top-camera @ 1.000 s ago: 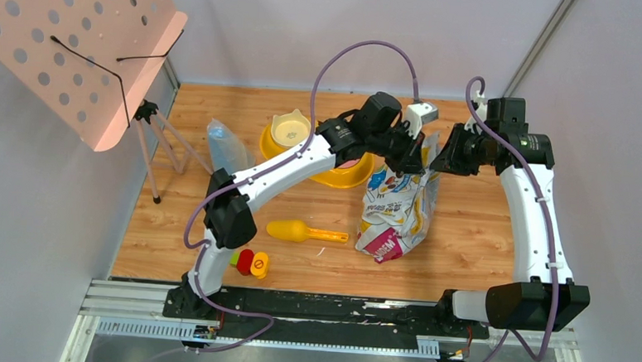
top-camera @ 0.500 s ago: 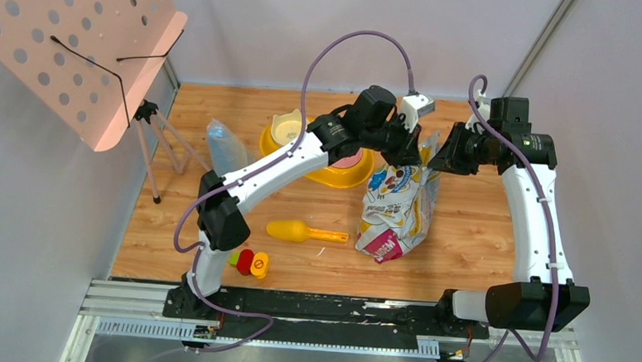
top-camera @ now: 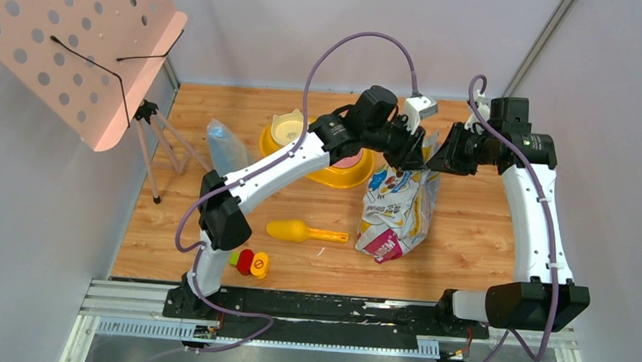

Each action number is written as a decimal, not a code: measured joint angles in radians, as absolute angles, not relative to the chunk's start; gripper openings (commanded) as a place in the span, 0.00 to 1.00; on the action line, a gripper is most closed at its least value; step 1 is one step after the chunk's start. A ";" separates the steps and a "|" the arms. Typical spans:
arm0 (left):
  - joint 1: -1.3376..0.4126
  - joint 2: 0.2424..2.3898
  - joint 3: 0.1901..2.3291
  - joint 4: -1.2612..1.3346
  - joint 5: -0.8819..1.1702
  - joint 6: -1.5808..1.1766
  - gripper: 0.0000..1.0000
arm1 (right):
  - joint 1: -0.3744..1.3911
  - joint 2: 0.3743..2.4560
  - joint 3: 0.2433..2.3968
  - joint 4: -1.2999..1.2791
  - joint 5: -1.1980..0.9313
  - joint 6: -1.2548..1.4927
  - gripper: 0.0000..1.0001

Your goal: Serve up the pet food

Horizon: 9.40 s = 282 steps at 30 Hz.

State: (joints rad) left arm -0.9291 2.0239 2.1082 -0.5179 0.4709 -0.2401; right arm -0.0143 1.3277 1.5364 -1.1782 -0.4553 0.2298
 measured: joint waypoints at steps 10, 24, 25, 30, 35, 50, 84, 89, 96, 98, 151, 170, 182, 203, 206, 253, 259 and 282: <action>-0.927 2.073 2.113 -0.498 0.503 -0.261 0.22 | -0.015 1.327 1.536 -1.206 -0.443 0.223 0.15; -0.930 2.100 2.114 -0.452 0.532 -0.314 0.32 | -0.018 1.328 1.542 -1.220 -0.422 0.208 0.15; -0.930 2.101 2.114 -0.452 0.529 -0.318 0.29 | -0.018 1.328 1.542 -1.217 -0.421 0.208 0.15; -0.930 2.101 2.114 -0.452 0.526 -0.331 0.05 | -0.021 1.326 1.542 -1.217 -0.412 0.207 0.15; -0.927 2.101 2.106 -0.440 0.564 -0.339 0.04 | -0.025 1.322 1.542 -1.219 -0.399 0.205 0.15; -0.916 2.101 2.089 -0.361 0.606 -0.368 0.28 | -0.033 1.330 1.542 -1.216 -0.371 0.200 0.15; -0.922 2.121 2.155 -0.421 0.469 -0.368 0.00 | -0.037 1.436 1.654 -1.242 -0.283 0.223 0.11; -0.920 2.111 2.139 -0.416 0.452 -0.364 0.00 | -0.039 1.485 1.689 -1.243 -0.298 0.228 0.11; -0.920 2.096 2.111 -0.400 0.442 -0.365 0.00 | -0.044 1.492 1.694 -1.239 -0.336 0.238 0.11; -0.920 2.092 2.108 -0.399 0.440 -0.364 0.00 | -0.044 1.493 1.694 -1.235 -0.347 0.243 0.11; -0.922 2.000 2.010 -0.374 0.374 -0.300 0.00 | -0.002 1.582 1.715 -1.191 -0.314 0.265 0.00; -0.936 1.782 1.777 -0.242 0.542 0.482 0.73 | -0.059 1.504 1.689 -1.225 -0.459 0.207 0.00; -0.947 1.984 2.142 -0.420 0.345 -0.119 0.71 | -0.049 1.504 1.682 -1.205 -0.448 0.248 0.00; -0.946 2.067 2.101 -0.459 0.514 -0.292 0.13 | -0.047 1.505 1.681 -1.205 -0.421 0.275 0.00; -0.947 2.067 2.101 -0.455 0.513 -0.300 0.00 | -0.047 1.505 1.671 -1.196 -0.421 0.276 0.00; -0.860 1.827 1.947 -0.414 0.391 -0.267 0.78 | -0.074 1.630 1.923 -1.554 -0.432 -0.072 0.55; -0.943 1.899 2.032 -0.439 0.410 -0.243 0.76 | -0.075 1.569 1.860 -1.552 -0.426 -0.060 0.54; -0.958 2.003 2.130 -0.597 0.058 -0.206 0.00 | -0.135 1.711 2.062 -1.656 -0.316 -0.074 0.00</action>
